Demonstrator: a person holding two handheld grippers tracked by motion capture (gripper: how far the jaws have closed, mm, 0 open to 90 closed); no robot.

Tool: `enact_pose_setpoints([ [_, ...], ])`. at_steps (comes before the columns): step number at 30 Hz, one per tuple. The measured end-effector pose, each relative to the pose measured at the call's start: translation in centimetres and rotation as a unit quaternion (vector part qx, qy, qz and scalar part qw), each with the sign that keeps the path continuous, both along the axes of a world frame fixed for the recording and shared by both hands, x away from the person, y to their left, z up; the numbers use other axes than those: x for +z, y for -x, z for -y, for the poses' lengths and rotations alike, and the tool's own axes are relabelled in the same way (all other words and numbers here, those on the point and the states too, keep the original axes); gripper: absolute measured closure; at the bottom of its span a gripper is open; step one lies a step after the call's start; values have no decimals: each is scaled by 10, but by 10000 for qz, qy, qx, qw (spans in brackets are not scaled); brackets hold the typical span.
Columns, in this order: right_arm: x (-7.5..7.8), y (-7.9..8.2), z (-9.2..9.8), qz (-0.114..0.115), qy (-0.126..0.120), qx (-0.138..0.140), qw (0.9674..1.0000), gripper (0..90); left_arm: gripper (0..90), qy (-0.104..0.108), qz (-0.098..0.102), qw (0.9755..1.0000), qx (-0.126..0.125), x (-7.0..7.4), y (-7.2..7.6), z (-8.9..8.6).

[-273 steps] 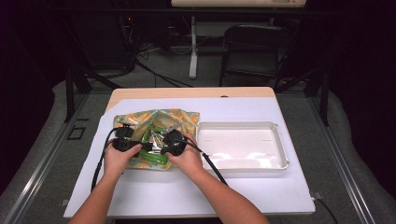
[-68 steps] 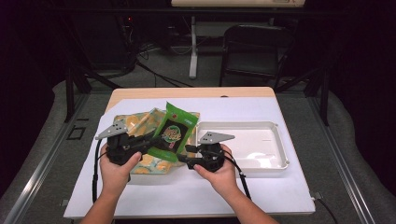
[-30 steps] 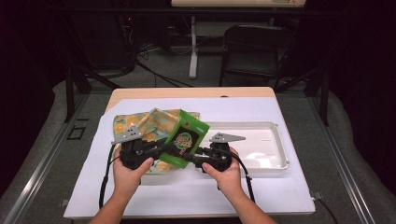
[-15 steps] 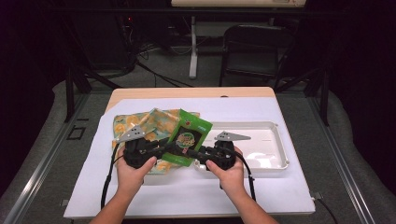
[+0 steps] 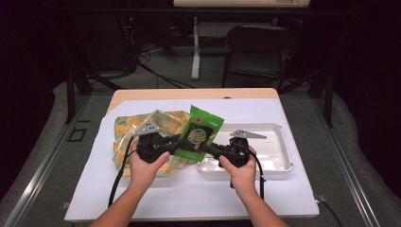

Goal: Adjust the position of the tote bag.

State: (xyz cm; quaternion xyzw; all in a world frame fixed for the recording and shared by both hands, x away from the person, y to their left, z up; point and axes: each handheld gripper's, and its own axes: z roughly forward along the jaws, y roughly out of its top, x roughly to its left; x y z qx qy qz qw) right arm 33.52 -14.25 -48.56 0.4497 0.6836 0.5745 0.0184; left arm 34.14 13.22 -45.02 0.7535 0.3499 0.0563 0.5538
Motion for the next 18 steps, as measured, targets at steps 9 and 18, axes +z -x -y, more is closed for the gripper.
enact_pose_setpoints([
  [9,0,-1,9,-31,176,-310,9994,818,708,-29,-107,9999,-22,-7,-9,9],
  [18,1,-1,16,57,257,-538,9982,863,696,-91,-136,9999,-9,-11,-13,19],
])
